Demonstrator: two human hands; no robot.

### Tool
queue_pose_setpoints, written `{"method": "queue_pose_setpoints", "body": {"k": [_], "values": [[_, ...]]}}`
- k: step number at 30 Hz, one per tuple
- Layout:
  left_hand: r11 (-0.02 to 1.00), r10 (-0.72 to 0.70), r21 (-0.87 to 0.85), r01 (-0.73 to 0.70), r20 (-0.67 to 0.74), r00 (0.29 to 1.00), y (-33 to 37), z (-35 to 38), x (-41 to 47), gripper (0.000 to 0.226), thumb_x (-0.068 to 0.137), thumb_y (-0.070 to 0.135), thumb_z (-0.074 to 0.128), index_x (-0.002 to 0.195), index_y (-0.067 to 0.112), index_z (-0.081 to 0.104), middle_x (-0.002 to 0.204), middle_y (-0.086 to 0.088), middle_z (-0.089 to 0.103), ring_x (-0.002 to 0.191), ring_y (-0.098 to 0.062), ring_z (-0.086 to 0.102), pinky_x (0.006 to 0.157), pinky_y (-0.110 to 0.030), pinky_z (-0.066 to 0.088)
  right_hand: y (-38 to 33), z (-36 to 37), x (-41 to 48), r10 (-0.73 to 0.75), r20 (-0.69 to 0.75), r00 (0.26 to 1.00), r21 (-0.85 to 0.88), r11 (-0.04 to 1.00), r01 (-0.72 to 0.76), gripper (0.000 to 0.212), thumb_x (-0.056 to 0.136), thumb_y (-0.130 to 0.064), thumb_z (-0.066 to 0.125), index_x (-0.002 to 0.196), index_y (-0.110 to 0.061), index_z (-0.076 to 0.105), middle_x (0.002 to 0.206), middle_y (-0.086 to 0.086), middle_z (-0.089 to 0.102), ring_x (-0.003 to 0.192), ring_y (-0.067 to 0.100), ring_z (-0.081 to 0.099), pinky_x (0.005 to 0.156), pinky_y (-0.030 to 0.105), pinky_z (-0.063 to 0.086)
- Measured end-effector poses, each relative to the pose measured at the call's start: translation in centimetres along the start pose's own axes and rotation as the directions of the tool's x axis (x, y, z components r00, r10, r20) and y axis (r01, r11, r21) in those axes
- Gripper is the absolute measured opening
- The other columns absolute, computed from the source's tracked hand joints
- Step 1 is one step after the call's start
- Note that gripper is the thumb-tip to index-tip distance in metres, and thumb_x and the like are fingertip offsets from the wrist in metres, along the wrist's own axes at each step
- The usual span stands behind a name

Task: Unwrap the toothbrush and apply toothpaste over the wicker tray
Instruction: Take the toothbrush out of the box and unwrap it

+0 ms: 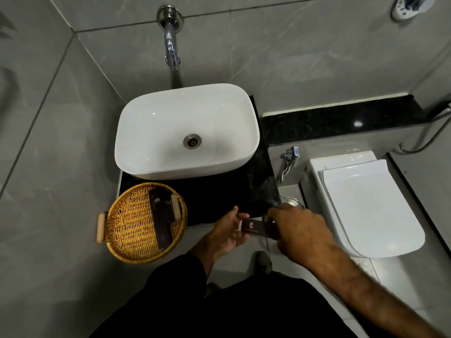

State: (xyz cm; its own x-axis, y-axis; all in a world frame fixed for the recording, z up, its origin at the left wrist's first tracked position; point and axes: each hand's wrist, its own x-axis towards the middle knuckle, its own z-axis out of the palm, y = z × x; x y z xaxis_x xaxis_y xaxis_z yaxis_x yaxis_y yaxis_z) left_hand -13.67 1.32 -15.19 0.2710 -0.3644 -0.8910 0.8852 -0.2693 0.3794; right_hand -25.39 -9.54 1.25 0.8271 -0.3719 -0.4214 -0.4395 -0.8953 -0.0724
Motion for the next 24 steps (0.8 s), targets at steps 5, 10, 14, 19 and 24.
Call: {"method": "queue_pose_setpoints", "body": {"k": [5,10,14,19,24], "values": [[1.0,-0.029,-0.006,0.03,0.084,0.996,0.0,0.2,-0.5,0.046,0.097,0.056,0.044,0.095,0.016,0.066,0.082,-0.01,0.073,0.06,-0.018,0.07,0.046,-0.019,0.051,-2.7,-4.6,-0.3,-0.116,0.014,0.993,-0.271,0.956,0.115,0.015,0.091,-0.02,0.066,0.105,-0.018,0.07,0.098,0.001,0.072,0.09,0.023,0.072,0.062,0.033,0.044],[1.0,-0.002,0.01,0.001,0.135,0.991,-1.2,-0.3,-0.7,0.037,0.091,0.055,0.056,0.083,0.021,0.066,0.058,0.003,0.072,0.047,-0.012,0.068,0.043,-0.016,0.048,-5.2,-7.7,-1.4,-0.198,0.078,0.977,-0.395,0.894,0.212,0.015,0.093,-0.021,0.063,0.102,-0.011,0.069,0.099,0.004,0.071,0.092,0.025,0.071,0.063,0.035,0.04],[0.999,0.042,0.009,-0.043,0.09,0.995,-2.0,-0.7,-0.3,0.03,0.089,0.048,0.062,0.086,0.018,0.059,0.069,0.001,0.058,0.042,-0.007,0.049,0.033,-0.013,0.031,-5.4,-9.6,-3.4,-0.177,0.061,0.982,-0.427,0.885,0.185,0.016,0.092,-0.012,0.06,0.104,-0.016,0.069,0.1,0.002,0.072,0.093,0.025,0.072,0.063,0.034,0.042],[0.995,0.059,-0.07,-0.065,-0.083,0.995,-2.3,-1.1,0.2,0.023,0.094,0.035,0.062,0.082,0.016,0.057,0.064,-0.002,0.045,0.037,-0.005,0.033,0.028,-0.013,0.022,-0.6,-10.8,-6.0,-0.186,-0.12,0.975,-0.274,0.95,0.147,0.038,0.084,-0.037,0.065,0.119,-0.043,0.054,0.112,-0.01,0.065,0.101,0.023,0.068,0.068,0.032,0.044],[0.984,0.104,-0.13,-0.12,-0.125,0.987,-2.4,-0.8,0.8,0.018,0.098,0.029,0.056,0.091,0.013,0.055,0.058,-0.003,0.041,0.025,-0.003,0.032,0.027,-0.011,0.018,7.2,-6.4,-4.2,-0.05,-0.375,0.926,0.445,0.866,0.227,0.038,0.086,-0.044,0.064,0.123,-0.047,0.057,0.11,-0.025,0.065,0.099,-0.002,0.063,0.079,0.013,0.044]]}}
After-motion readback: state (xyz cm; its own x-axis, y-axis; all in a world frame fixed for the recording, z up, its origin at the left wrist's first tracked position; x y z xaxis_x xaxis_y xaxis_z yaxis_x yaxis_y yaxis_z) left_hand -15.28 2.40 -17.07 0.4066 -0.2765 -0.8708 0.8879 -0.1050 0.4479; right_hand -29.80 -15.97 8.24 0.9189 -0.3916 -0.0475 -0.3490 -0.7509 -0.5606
